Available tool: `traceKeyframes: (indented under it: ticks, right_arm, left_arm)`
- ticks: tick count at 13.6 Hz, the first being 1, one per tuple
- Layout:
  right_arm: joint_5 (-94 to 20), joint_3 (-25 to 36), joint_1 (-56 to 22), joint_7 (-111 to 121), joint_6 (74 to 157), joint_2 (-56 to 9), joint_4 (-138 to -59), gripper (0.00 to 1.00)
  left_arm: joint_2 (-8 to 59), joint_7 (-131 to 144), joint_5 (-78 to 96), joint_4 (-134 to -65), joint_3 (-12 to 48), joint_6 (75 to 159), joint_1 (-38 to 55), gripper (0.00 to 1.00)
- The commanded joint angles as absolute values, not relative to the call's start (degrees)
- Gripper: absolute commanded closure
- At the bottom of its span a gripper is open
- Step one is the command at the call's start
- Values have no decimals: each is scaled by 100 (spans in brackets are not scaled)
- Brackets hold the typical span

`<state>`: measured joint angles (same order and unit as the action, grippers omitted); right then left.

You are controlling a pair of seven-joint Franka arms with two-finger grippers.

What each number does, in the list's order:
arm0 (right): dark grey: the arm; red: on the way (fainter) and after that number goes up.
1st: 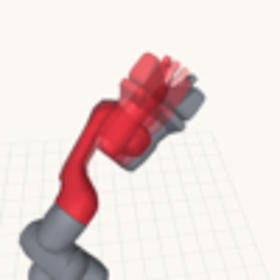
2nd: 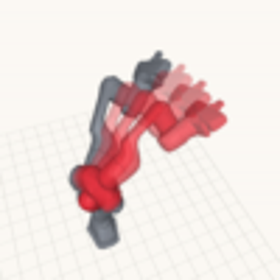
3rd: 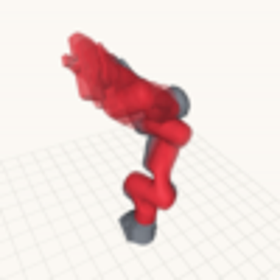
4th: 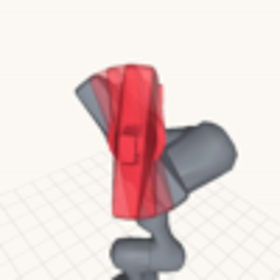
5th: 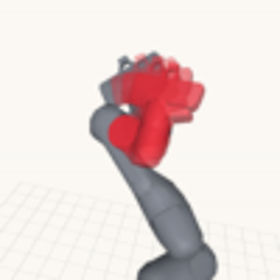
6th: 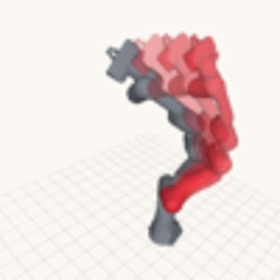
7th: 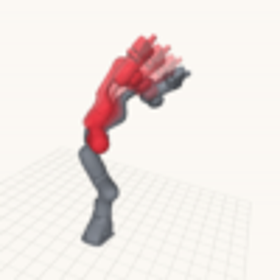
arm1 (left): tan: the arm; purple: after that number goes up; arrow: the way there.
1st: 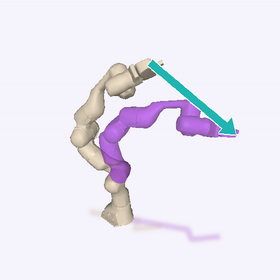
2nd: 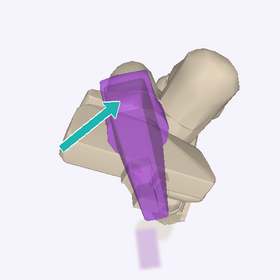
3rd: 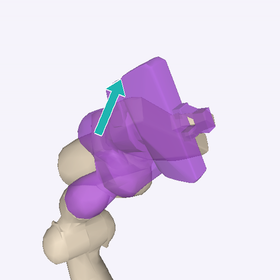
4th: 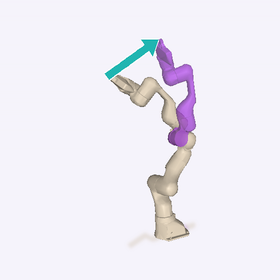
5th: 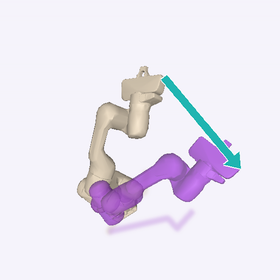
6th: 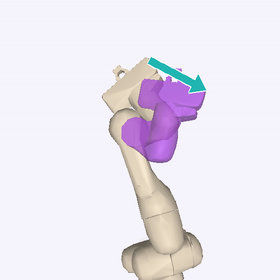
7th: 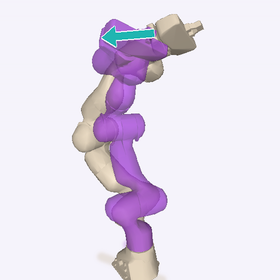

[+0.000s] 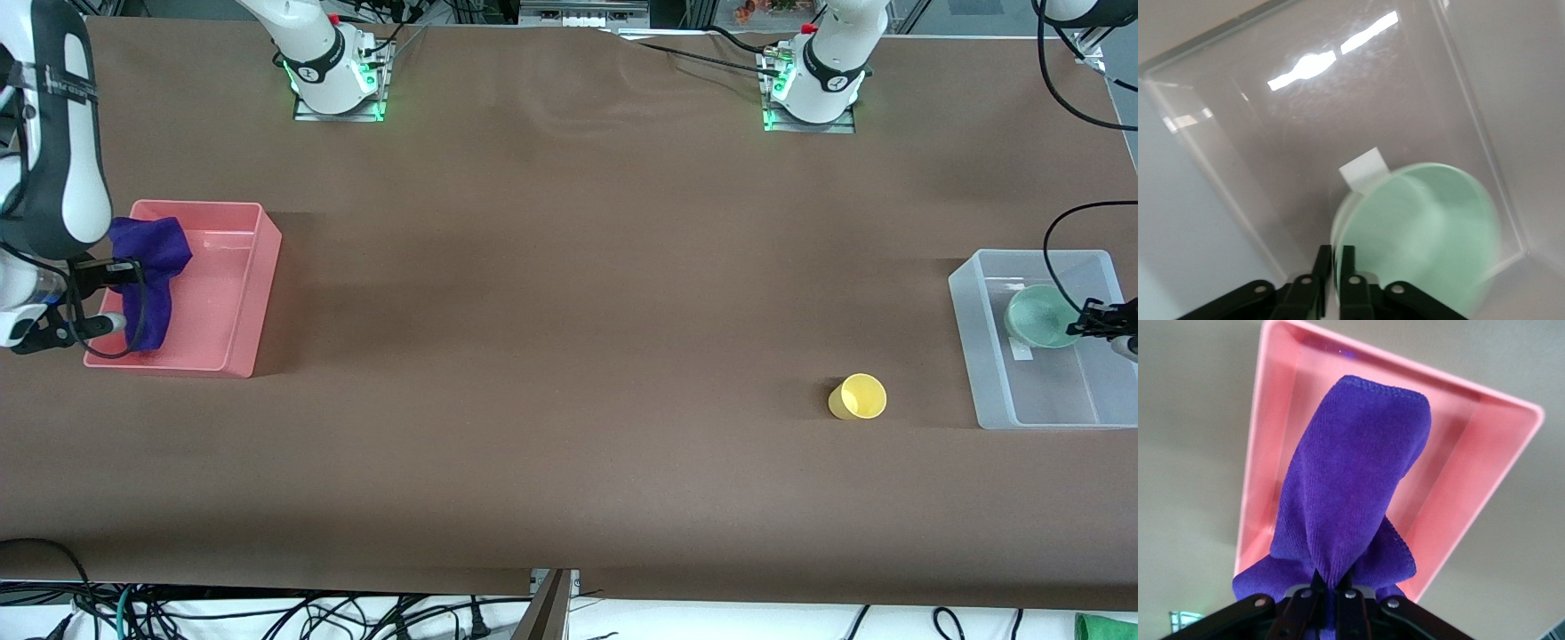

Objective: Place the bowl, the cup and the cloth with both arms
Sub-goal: 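Lift the cloth into the pink bin with the right gripper, then release the cloth in the pink bin while the left gripper grasps the cup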

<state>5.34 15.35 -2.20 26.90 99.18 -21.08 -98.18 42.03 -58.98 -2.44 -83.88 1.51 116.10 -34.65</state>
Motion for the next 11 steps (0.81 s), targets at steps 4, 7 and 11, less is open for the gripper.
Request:
traceKeyframes:
  ticks: [4,7,11]
  right_arm:
    - [571,1740,-167,2927,11116,-2048,-11090,100]
    - [536,1758,-150,2909,11627,-2048,-11486,90]
    - [466,1758,-79,2874,11584,-1969,-11435,0]
  left_arm:
    - [3289,-5522,-352,-8201,430,11208,-2920,0]
    - [2954,-4092,-352,-8191,579,10987,-2094,0]
    - [3364,-1824,-264,-8227,1072,11108,-1250,0]
